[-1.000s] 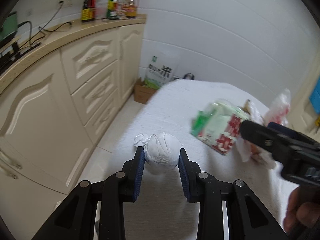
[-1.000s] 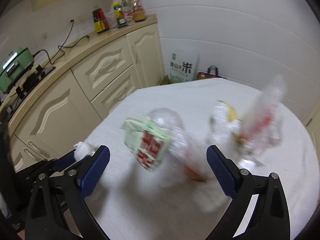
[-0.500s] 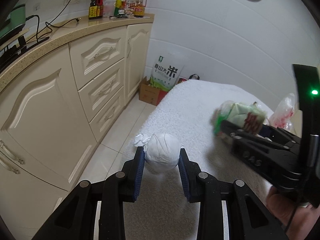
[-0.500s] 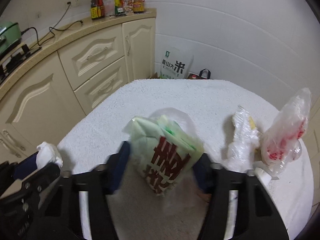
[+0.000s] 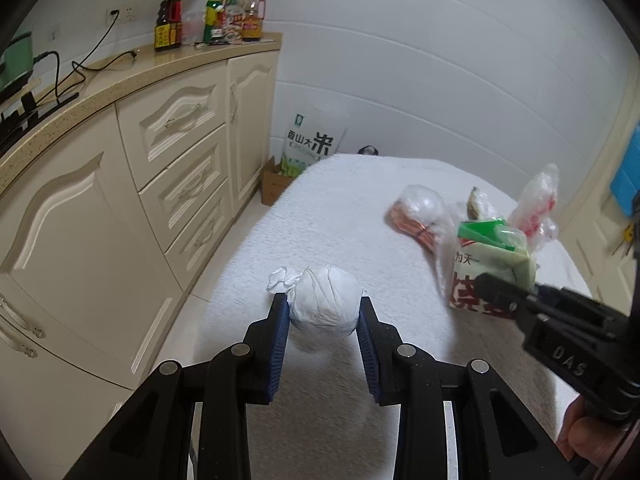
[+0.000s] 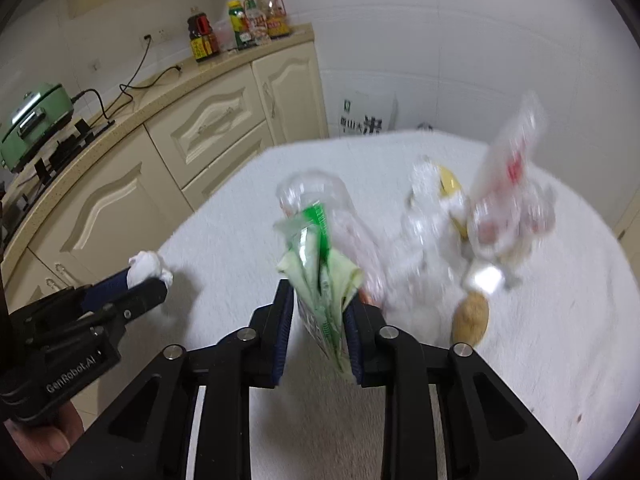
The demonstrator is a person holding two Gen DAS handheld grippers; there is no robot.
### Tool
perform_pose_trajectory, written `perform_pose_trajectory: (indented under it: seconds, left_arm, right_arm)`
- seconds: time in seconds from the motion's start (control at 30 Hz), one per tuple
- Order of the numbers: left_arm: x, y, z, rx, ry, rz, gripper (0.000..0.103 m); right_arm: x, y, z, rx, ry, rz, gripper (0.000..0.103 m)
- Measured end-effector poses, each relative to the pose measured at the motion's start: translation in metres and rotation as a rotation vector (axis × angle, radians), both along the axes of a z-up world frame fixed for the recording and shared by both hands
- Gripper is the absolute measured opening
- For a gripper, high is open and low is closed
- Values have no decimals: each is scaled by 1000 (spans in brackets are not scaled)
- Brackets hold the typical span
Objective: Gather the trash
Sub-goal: 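Grasp the white tissue ball with the left tool while the right tool grasps the green-white packet, then carry the tissue ball and green-white packet over the blue bin and open both tools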
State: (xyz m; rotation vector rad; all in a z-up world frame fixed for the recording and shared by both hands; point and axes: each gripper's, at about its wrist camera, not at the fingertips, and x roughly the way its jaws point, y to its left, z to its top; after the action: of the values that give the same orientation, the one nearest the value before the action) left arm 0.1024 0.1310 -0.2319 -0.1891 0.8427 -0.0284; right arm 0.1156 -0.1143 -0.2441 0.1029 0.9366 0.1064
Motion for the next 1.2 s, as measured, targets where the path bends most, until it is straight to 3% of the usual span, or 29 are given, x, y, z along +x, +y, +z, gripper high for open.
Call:
perform_pose_trajectory:
  seconds: [0.27,0.47,0.87,1.2]
  left_arm:
    - [-12,-9,10,18,-11,-24,30]
    - [-27,-22,23,33,-36,-40,30]
    - [-74,-76,73,25,-140,-139,30]
    - [-121,-148,115,33,-249,-271,30]
  right_arm:
    - [-9,-19,-3,135,-9,-3,14]
    - [-25,-26,11,155,-55,-5,14]
    - [-92,-67,77,139,-194,-89,14]
    - [-164,-131,125,94,-296,-227,14]
